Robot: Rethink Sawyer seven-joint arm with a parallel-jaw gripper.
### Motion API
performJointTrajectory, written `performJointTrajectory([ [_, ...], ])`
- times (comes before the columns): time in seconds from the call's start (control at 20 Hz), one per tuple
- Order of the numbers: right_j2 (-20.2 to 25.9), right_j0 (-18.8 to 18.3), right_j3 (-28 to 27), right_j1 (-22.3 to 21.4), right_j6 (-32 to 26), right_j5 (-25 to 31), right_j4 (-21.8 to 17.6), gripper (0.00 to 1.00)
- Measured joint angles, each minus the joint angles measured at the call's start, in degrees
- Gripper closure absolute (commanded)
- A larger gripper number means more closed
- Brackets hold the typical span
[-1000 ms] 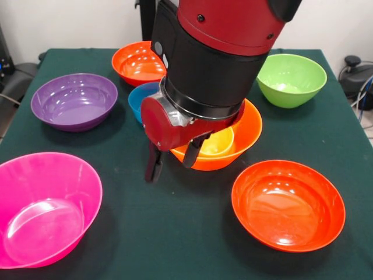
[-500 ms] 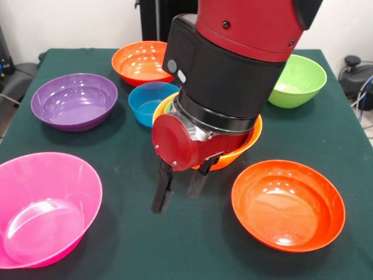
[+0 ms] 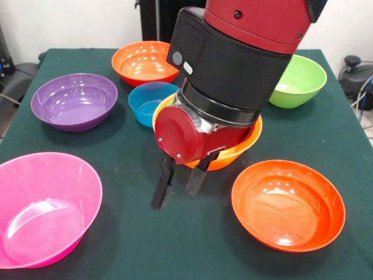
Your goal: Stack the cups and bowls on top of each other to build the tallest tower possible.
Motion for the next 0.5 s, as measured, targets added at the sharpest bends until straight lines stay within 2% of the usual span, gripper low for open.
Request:
performJointTrajectory([
  [0.5, -2.4, -0.1, 0.0, 0.1, 0.0, 0.0, 0.0, 0.0],
])
